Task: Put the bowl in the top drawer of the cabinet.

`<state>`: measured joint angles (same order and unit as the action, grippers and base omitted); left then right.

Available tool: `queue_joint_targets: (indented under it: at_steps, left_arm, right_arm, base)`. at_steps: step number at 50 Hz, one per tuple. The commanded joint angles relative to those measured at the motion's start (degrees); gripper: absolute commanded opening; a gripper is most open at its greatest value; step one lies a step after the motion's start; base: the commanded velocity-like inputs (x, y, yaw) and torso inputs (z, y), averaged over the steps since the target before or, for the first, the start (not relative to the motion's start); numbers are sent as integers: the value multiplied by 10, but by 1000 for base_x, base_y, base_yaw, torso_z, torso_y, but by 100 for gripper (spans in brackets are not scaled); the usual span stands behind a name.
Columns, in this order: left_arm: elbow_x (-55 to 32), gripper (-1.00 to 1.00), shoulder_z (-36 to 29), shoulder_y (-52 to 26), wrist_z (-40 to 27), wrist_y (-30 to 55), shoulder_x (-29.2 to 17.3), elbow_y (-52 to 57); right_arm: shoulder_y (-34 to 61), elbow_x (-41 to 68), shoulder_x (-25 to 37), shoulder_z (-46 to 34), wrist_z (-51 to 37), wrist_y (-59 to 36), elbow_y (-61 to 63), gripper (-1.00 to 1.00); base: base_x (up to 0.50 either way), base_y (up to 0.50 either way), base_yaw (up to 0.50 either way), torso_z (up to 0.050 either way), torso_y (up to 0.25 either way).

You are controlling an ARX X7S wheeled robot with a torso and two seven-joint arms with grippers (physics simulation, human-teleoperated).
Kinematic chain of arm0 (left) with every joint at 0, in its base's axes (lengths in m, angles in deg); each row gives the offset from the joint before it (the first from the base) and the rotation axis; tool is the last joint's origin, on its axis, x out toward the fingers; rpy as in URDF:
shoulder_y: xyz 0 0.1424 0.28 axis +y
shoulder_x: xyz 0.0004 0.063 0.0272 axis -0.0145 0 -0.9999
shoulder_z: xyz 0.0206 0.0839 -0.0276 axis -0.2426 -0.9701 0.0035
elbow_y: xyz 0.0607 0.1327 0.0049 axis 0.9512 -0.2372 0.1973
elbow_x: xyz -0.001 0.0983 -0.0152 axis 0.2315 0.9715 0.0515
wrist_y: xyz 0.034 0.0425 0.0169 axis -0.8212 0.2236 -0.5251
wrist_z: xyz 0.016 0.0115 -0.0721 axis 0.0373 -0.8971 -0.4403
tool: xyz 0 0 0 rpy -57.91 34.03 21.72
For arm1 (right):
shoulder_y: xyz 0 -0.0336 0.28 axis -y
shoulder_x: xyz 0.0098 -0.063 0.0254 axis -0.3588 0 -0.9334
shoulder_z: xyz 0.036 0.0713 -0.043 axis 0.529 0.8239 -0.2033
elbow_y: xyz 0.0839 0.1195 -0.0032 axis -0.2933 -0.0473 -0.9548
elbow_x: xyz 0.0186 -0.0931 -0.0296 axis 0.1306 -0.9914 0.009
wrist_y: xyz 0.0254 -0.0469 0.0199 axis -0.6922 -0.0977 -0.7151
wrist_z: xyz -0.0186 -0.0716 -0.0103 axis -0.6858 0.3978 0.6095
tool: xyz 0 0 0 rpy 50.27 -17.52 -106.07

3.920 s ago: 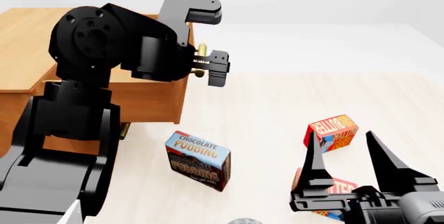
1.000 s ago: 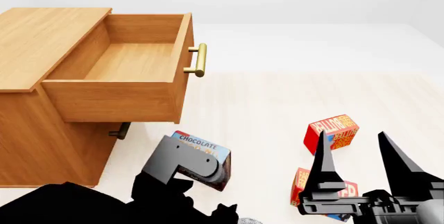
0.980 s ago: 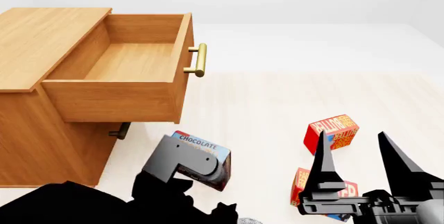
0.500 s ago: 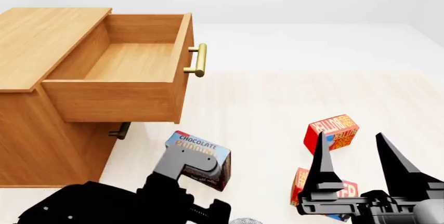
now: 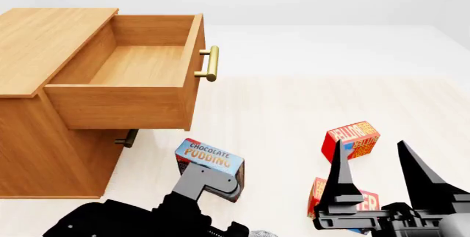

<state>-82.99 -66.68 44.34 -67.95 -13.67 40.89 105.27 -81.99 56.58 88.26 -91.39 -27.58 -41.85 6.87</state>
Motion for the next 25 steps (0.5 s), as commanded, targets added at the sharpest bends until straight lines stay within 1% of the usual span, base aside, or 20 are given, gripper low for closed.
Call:
queue_joint_targets:
  at_steps: [1, 25]
  left_arm:
    - [11, 100, -10, 7, 4, -1, 11, -5]
    - [36, 100, -26, 19, 28, -9, 40, -34]
  right_arm:
    - [-2, 0, 3, -2, -2, 4, 1, 100]
    - [-8, -2, 5, -5, -2, 20, -7, 100]
  base:
    - [0, 0, 0, 0, 0]
    - [0, 0, 0, 0, 0]
